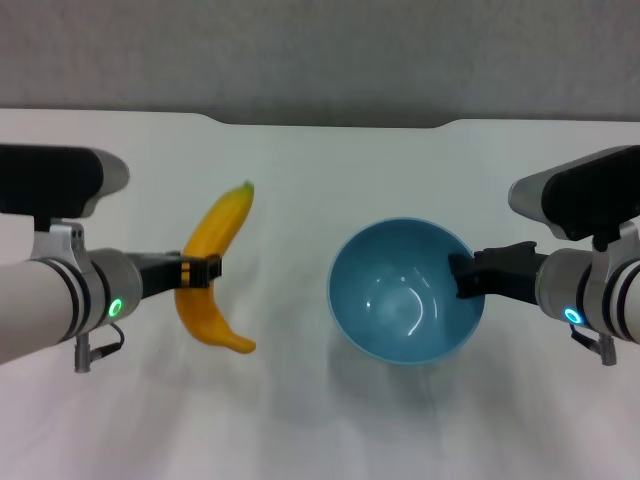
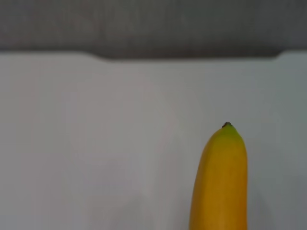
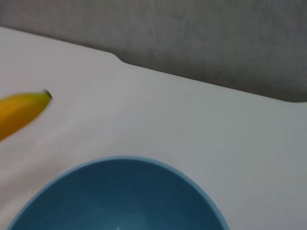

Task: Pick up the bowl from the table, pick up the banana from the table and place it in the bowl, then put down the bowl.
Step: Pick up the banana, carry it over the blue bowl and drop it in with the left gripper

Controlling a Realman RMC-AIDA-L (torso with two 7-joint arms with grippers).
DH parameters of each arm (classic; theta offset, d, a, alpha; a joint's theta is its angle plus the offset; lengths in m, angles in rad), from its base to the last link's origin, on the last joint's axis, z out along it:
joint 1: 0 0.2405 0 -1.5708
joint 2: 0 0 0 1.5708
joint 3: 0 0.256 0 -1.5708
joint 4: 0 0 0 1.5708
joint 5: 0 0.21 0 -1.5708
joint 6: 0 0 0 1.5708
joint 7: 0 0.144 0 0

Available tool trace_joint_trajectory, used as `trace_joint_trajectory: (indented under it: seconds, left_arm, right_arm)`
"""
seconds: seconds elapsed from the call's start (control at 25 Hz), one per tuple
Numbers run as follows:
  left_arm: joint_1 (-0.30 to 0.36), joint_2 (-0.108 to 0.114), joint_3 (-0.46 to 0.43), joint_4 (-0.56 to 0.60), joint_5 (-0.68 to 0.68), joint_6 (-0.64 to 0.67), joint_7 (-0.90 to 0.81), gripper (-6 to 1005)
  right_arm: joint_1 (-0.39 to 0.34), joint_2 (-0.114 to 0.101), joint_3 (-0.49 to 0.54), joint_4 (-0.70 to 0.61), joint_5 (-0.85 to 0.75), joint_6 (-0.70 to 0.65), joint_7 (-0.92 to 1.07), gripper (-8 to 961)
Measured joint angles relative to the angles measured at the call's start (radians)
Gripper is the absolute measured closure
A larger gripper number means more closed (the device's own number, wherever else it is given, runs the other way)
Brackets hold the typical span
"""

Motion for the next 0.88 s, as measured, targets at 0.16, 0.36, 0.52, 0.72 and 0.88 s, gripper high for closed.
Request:
trace_joint_trajectory:
  seconds: [0.16,0.36,0.52,0.72,0.88]
  left_arm:
    - [0.014,-0.002,0.003,-0.032,-0.002,0.012,0.019,504]
    - [0.014,-0.002,0.013,-0.093,-0.072,0.005,0.042,502]
    - [0.017,-0.002,0.013,-0.154,-0.142,0.003,0.1,492]
    - [0.032,-0.003,0.029,-0.217,-0.248,0.005,0.183,480]
    - [0.032,-0.004,0.049,-0.218,-0.323,0.029,0.231,471]
  right_arm:
    - [0.0,-0.001,-0.006,-0.028,0.082,-0.035,-0.004,919]
    - [0.017,-0.001,-0.02,-0.069,0.155,-0.05,-0.007,918]
    - [0.028,-0.001,-0.028,-0.092,0.179,-0.058,-0.016,918]
    - [0.043,-0.001,-0.031,-0.105,0.193,-0.062,-0.018,918]
    - [0.058,0.0,-0.034,-0.107,0.203,-0.063,-0.018,918]
